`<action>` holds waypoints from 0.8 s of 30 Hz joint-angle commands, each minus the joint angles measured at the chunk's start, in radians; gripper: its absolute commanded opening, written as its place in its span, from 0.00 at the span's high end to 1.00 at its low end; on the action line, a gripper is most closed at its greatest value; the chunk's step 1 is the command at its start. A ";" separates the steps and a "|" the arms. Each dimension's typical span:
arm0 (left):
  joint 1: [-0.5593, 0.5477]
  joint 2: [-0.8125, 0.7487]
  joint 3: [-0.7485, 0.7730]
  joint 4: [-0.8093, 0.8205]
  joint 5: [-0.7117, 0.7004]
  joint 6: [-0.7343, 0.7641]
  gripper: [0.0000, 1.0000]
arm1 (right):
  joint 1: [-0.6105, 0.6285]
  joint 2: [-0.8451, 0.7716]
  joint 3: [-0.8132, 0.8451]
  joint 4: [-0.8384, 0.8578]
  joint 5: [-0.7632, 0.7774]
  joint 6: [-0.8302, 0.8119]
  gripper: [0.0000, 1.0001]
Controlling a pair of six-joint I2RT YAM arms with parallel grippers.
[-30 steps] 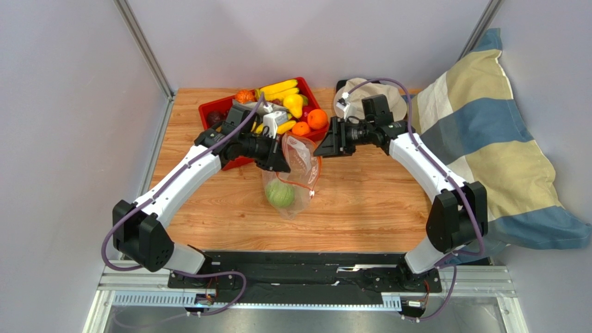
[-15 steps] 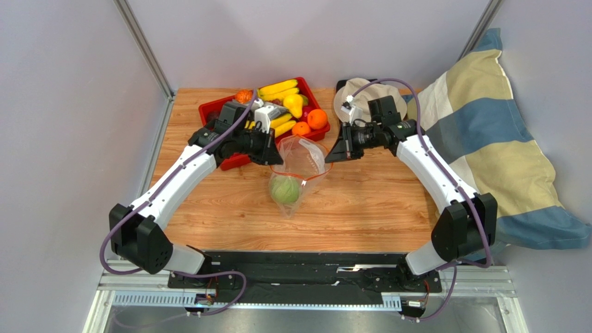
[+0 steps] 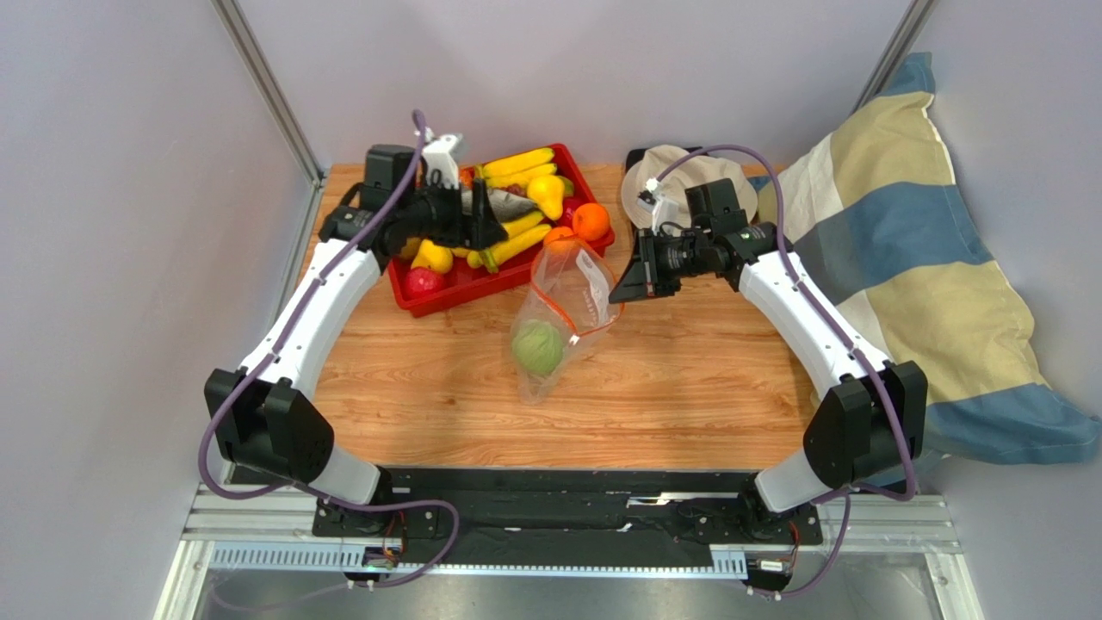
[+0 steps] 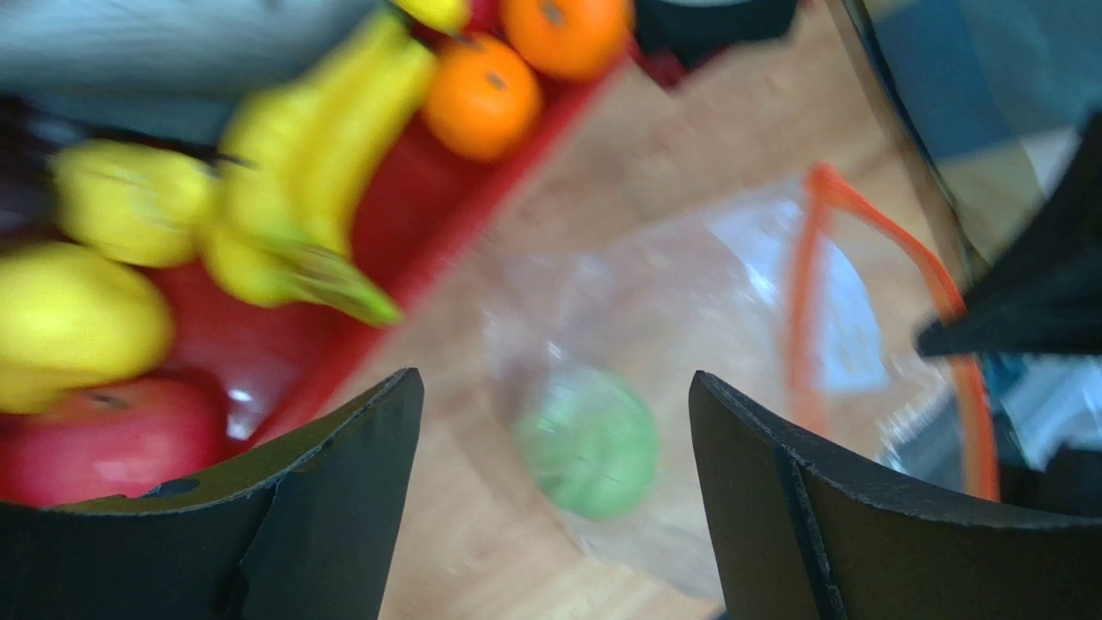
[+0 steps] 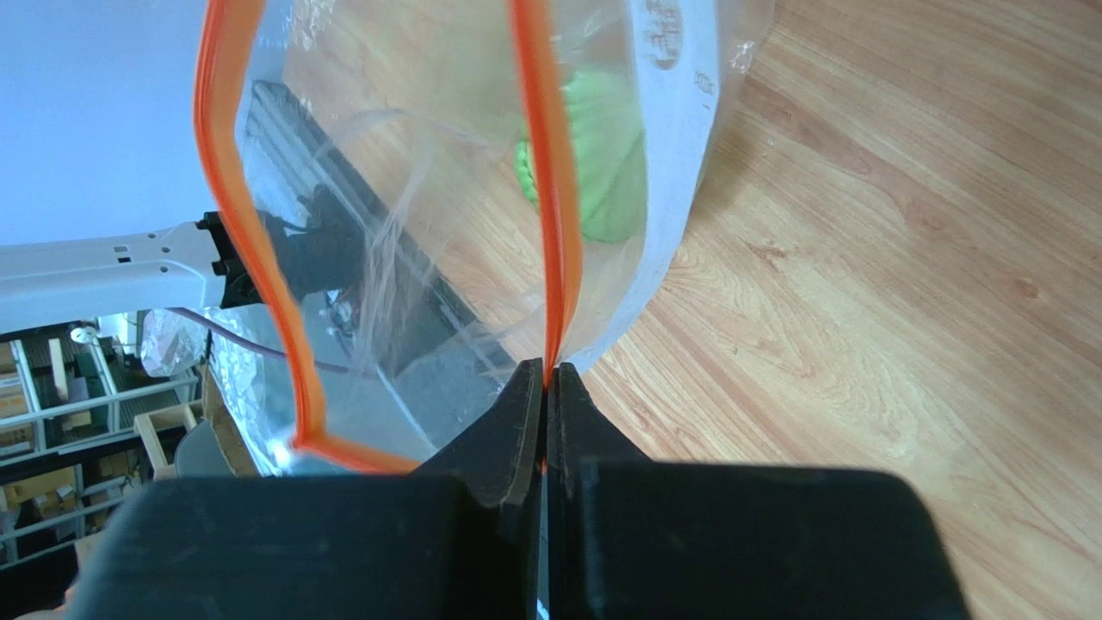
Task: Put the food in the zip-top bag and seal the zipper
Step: Adjust the zipper food storage bag at the center of the board.
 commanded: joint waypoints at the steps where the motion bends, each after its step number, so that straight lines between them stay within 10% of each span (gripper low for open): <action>1: 0.066 0.022 0.068 0.133 -0.174 -0.010 0.16 | -0.001 -0.039 0.049 -0.013 -0.016 0.027 1.00; 10: 0.220 0.291 0.161 0.235 0.062 -0.131 0.30 | -0.003 -0.034 0.072 -0.035 0.001 0.004 1.00; 24: 0.043 0.231 -0.070 0.216 -0.172 -0.179 0.22 | -0.001 -0.045 0.101 -0.070 -0.026 0.052 1.00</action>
